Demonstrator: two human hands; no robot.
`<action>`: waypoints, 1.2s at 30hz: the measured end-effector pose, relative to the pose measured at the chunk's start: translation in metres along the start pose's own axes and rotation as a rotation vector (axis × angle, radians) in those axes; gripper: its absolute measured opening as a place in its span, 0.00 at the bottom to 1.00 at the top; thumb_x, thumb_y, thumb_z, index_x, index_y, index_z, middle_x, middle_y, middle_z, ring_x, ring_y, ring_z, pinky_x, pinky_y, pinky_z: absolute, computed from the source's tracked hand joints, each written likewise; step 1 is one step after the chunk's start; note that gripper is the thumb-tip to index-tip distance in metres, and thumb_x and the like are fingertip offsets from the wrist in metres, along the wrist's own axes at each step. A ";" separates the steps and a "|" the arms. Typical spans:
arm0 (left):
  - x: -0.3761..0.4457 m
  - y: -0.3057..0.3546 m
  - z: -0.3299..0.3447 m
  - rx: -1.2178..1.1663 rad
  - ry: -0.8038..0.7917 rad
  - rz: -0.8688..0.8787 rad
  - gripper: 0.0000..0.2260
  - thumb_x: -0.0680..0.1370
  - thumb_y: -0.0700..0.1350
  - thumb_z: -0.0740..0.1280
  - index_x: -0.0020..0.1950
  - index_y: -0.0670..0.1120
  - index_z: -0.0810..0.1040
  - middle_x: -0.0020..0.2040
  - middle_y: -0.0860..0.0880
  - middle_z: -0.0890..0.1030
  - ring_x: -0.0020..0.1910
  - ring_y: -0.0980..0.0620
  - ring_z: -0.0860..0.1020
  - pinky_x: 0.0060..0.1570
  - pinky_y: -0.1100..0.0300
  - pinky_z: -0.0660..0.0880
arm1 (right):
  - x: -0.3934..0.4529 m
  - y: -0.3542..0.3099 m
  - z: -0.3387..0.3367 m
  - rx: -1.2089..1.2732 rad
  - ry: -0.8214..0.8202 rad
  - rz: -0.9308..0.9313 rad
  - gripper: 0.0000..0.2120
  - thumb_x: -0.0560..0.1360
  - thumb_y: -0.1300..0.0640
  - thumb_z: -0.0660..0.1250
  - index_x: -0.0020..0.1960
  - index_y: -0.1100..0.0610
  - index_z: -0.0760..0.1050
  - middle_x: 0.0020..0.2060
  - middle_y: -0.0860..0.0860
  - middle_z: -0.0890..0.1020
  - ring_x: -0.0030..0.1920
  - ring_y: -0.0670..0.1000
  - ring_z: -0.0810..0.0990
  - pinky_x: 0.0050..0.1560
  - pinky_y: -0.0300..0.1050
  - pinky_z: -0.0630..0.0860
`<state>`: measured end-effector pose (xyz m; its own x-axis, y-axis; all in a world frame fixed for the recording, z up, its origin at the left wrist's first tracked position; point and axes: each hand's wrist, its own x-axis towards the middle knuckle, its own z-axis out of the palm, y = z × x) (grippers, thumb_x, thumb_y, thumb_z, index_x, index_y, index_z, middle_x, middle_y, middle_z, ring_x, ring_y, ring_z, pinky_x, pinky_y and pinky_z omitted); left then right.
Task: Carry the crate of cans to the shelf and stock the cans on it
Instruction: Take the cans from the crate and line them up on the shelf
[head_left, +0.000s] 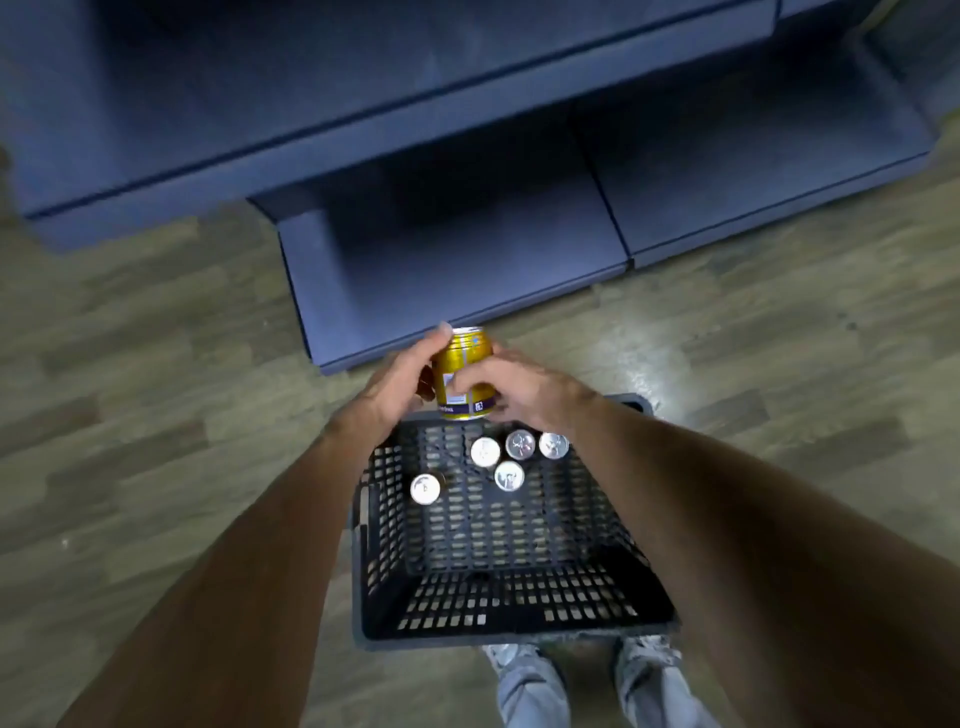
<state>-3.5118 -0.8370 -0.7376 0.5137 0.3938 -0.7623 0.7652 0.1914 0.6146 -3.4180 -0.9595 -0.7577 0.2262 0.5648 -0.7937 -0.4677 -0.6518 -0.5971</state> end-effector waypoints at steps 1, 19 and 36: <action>-0.010 0.019 -0.005 -0.035 0.008 -0.012 0.22 0.74 0.69 0.60 0.43 0.52 0.82 0.42 0.50 0.82 0.42 0.53 0.76 0.47 0.55 0.69 | -0.014 -0.016 -0.002 0.099 -0.032 0.013 0.29 0.59 0.51 0.72 0.61 0.52 0.76 0.56 0.53 0.84 0.59 0.54 0.81 0.57 0.51 0.77; -0.241 0.287 -0.081 -0.150 0.107 0.347 0.12 0.73 0.51 0.62 0.46 0.43 0.77 0.41 0.40 0.76 0.38 0.46 0.76 0.36 0.57 0.75 | -0.284 -0.304 -0.012 0.221 -0.306 -0.244 0.15 0.78 0.48 0.66 0.55 0.59 0.78 0.47 0.56 0.86 0.45 0.52 0.86 0.45 0.46 0.82; -0.259 0.498 -0.139 0.096 0.722 0.966 0.19 0.71 0.58 0.72 0.57 0.54 0.73 0.50 0.54 0.79 0.48 0.58 0.78 0.49 0.62 0.76 | -0.315 -0.543 -0.013 0.180 0.239 -0.744 0.21 0.73 0.36 0.69 0.54 0.51 0.81 0.47 0.51 0.86 0.48 0.51 0.84 0.50 0.47 0.80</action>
<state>-3.3175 -0.7182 -0.2062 0.5782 0.7546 0.3104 0.2272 -0.5143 0.8270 -3.2238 -0.7897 -0.1850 0.7002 0.6824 -0.2100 -0.2478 -0.0436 -0.9678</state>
